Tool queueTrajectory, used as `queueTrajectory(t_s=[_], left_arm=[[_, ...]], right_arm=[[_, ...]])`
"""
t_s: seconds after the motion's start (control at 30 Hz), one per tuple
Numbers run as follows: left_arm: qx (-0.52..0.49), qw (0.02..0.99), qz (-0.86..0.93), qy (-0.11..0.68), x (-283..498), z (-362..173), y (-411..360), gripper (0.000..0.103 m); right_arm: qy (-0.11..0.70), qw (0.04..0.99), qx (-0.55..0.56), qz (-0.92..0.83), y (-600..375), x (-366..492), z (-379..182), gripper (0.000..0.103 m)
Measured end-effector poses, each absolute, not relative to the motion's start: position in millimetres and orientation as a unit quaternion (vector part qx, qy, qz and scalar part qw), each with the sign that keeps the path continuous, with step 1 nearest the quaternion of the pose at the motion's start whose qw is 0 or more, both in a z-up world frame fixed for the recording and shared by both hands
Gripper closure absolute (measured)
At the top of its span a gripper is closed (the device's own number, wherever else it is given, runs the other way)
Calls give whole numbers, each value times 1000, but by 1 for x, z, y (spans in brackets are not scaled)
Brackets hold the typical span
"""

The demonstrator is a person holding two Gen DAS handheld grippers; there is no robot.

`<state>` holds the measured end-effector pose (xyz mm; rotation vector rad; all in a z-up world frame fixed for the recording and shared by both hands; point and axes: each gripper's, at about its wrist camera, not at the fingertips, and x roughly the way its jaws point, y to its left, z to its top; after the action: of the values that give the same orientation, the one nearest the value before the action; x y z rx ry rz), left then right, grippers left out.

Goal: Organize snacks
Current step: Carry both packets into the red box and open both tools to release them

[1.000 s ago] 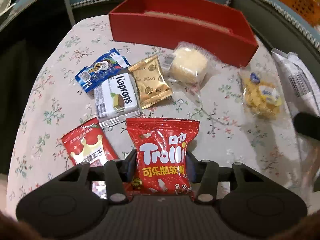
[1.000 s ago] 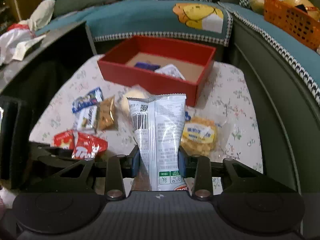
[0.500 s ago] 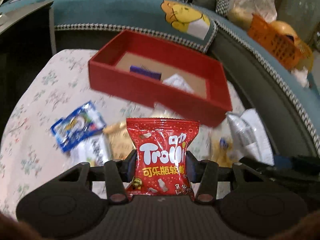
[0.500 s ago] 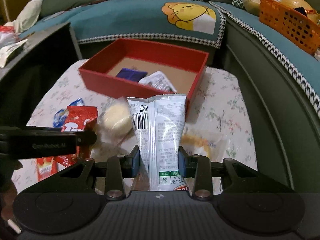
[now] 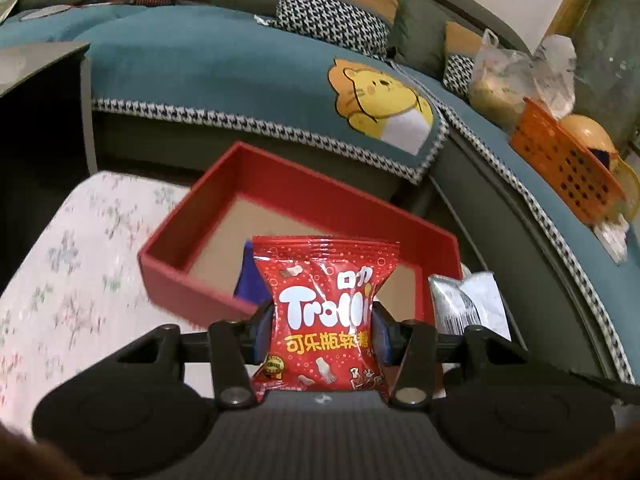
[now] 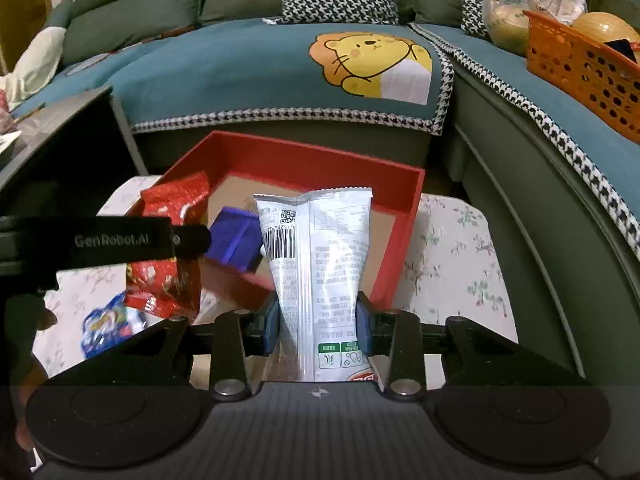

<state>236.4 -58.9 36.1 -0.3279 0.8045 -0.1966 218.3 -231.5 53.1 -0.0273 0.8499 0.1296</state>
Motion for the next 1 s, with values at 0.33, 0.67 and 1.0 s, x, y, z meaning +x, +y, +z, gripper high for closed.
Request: queueTrajectory(t_s=[0.33,0.67,1.0], left_arm=[[-156,906,-77,387,289,15,-63,47],[-143,905,-70,394,314,-8,-68,46],[-140,900,-54,409,316,-16,-69,31]], right_arm=[[406,912,-13,55,-230,270,37,58],[404,913,9,55,-230,305,11,58],[400,915,-4,57,-227,311,3,27]])
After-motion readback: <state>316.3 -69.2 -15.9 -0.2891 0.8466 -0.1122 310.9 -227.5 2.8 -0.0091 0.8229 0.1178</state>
